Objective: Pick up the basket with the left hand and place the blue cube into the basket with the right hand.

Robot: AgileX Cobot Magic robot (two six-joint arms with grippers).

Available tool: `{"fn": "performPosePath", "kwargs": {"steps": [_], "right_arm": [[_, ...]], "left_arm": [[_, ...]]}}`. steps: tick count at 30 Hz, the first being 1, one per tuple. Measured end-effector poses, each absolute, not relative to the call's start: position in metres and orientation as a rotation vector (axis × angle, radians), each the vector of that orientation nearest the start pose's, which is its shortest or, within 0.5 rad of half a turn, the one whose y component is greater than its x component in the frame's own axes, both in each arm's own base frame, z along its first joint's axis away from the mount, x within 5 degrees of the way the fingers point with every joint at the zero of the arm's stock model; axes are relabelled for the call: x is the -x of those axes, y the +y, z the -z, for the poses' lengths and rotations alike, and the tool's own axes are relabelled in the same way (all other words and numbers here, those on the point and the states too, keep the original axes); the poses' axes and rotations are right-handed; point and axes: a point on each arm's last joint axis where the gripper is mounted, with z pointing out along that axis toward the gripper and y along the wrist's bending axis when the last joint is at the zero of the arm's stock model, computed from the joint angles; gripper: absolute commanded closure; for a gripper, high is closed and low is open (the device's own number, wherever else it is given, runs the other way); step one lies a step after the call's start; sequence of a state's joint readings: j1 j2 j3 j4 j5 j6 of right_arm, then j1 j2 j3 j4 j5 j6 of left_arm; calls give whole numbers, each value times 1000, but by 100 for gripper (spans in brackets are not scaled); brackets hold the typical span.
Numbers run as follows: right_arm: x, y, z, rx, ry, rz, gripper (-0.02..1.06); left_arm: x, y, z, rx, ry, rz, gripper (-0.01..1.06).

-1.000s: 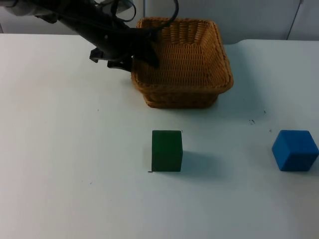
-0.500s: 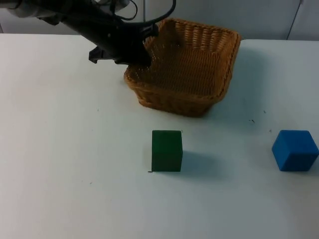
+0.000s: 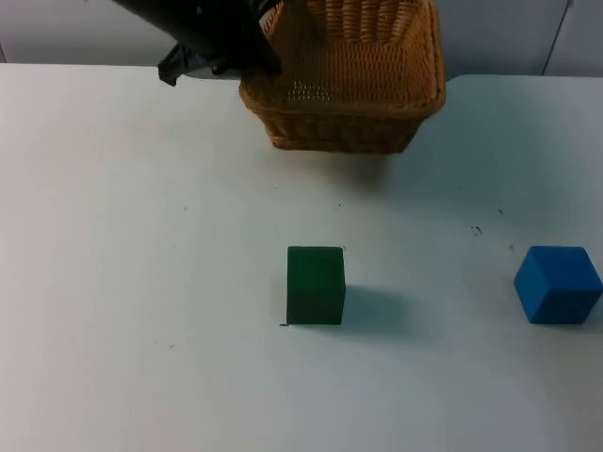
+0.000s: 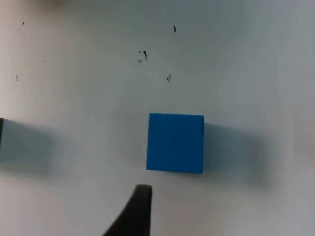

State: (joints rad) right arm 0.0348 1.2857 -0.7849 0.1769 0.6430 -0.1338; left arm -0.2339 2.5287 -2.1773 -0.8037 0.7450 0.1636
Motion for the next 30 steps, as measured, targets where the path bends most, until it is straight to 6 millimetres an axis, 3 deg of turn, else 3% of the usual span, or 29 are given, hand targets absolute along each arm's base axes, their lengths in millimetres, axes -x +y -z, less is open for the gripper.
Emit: {"fn": "performPosePath", "kwargs": {"steps": [11, 16, 21, 27, 30], "right_arm": [[-240, 18, -245, 74, 2631, -156, 11], [-239, 18, -245, 74, 2636, -157, 11], [-239, 18, -245, 74, 2642, -160, 11], [-239, 19, -245, 69, 2642, -167, 11], [-238, 19, -244, 64, 2649, -176, 11]], "left_arm": [[-516, -150, -200, 63, 2481, 877, 105], [-507, -143, -191, 168, 2480, 894, 105], [-477, -130, -175, 277, 2479, 827, 105], [-434, -117, -202, 196, 2425, 779, 105], [-416, -112, -204, 206, 2438, 771, 105]]}}
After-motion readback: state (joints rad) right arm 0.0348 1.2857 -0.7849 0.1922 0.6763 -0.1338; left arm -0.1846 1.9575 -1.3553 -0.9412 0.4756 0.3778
